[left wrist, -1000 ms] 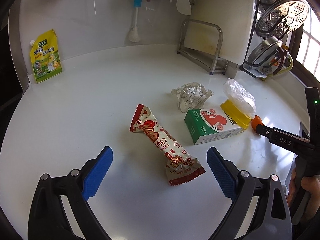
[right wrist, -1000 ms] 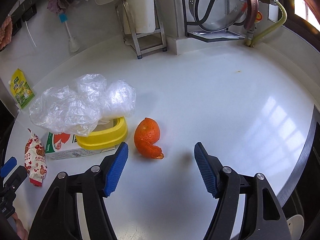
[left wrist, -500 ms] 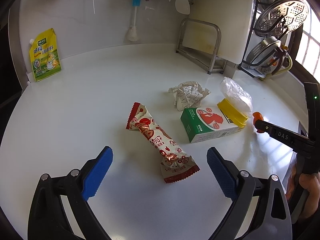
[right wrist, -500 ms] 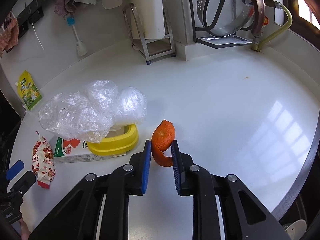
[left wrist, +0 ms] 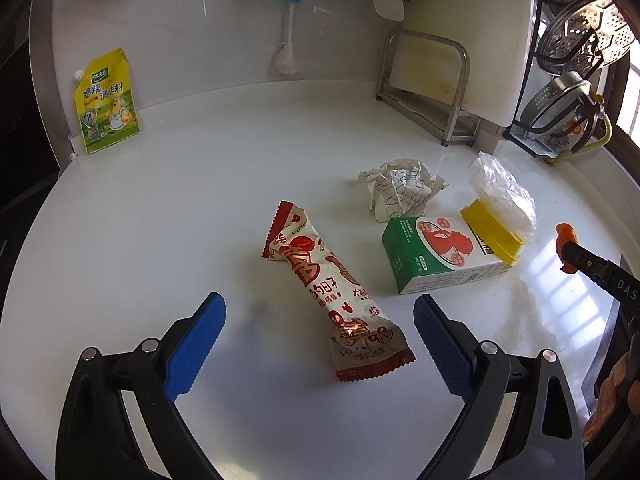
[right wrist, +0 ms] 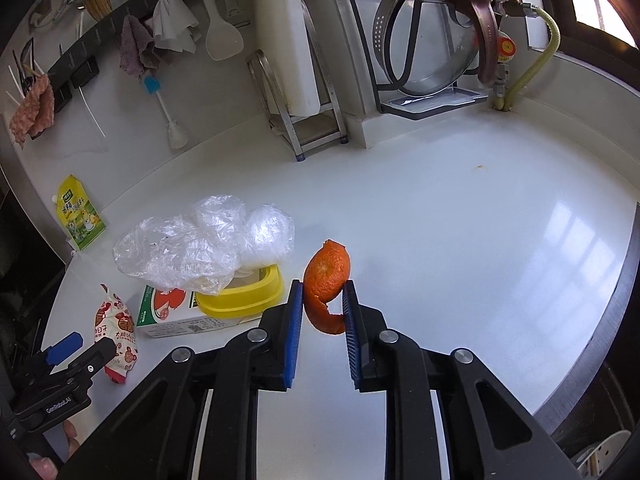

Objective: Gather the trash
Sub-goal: 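Grasp the orange peel with the right tool while the left tool grasps the snack wrapper, then carry the wrapper and orange peel over the grey mesh basket with both tools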

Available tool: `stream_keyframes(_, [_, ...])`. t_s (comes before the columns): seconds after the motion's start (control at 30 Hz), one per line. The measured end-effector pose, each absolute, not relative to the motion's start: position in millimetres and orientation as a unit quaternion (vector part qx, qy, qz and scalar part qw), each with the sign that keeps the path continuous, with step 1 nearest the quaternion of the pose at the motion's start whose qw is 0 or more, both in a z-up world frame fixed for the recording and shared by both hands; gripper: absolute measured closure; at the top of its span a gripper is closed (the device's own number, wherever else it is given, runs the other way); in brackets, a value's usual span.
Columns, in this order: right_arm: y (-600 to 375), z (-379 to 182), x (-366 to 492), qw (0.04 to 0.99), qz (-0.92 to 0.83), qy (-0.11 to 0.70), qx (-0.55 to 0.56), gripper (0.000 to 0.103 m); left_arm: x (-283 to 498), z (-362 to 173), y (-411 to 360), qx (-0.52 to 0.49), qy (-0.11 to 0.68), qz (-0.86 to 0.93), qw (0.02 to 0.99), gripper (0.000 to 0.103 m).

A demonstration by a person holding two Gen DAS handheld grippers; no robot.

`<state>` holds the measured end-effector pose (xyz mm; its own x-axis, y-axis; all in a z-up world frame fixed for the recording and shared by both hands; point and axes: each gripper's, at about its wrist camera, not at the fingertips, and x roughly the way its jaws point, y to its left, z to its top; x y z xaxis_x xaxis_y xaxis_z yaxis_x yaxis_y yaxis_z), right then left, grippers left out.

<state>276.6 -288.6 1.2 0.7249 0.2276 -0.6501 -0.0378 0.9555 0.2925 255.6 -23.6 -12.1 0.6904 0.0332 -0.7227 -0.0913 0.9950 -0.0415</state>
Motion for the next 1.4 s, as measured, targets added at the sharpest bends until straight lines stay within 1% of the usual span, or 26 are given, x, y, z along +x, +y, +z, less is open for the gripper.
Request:
stream_keyframes(0.17, [-291.4,0.2,277.4,0.917,0.078,0.364,0.142,0.083,266.3,-20.2,-26.5,-0.039,0.41,0.044,0.91,0.01])
stream_keyframes(0.2, [-291.7,0.6,276.9,0.917,0.08,0.363,0.144,0.083,267.5,-21.7,-26.4,-0.038,0.412,0.049,0.909,0.011])
stream_keyframes(0.3, [-293.0,0.8,277.0,0.917,0.084,0.361,0.15,0.083,270.0,-23.9,-25.6,-0.036,0.417,0.056,0.907,0.026])
stream_keyframes(0.37, [-293.7,0.7,276.8,0.916,0.086,0.361,0.153,0.083,271.5,-24.8,-23.4,-0.041,0.421,0.055,0.905,0.032])
stream_keyframes(0.43, [-294.6,0.9,276.6,0.916,0.087,0.359,0.155,0.083,273.1,-26.6,-21.9,-0.046,0.427,0.05,0.902,0.047])
stream_keyframes(0.47, [-294.8,0.9,276.4,0.916,0.088,0.359,0.156,0.083,273.4,-27.9,-21.8,-0.047,0.431,0.047,0.9,0.051])
stream_keyframes(0.53, [-295.3,1.2,276.3,0.916,0.088,0.359,0.156,0.083,273.2,-27.4,-22.8,-0.04,0.431,0.045,0.9,0.068])
stream_keyframes(0.57, [-295.8,1.4,276.1,0.916,0.088,0.358,0.157,0.083,273.3,-27.1,-23.1,-0.037,0.433,0.042,0.9,0.071])
stream_keyframes(0.73, [-299.5,1.4,275.5,0.916,0.085,0.358,0.161,0.083,266.8,-21.7,-20.4,-0.027,0.422,0.038,0.905,0.073])
stream_keyframes(0.97, [-296.0,1.6,275.3,0.918,0.082,0.359,0.149,0.083,259.3,-16.2,-14.7,-0.014,0.412,0.023,0.911,0.074])
stream_keyframes(1.4, [-296.1,8.3,262.0,0.924,0.063,0.352,0.14,0.083,238.6,1.2,2.0,0.019,0.369,-0.032,0.929,0.074])
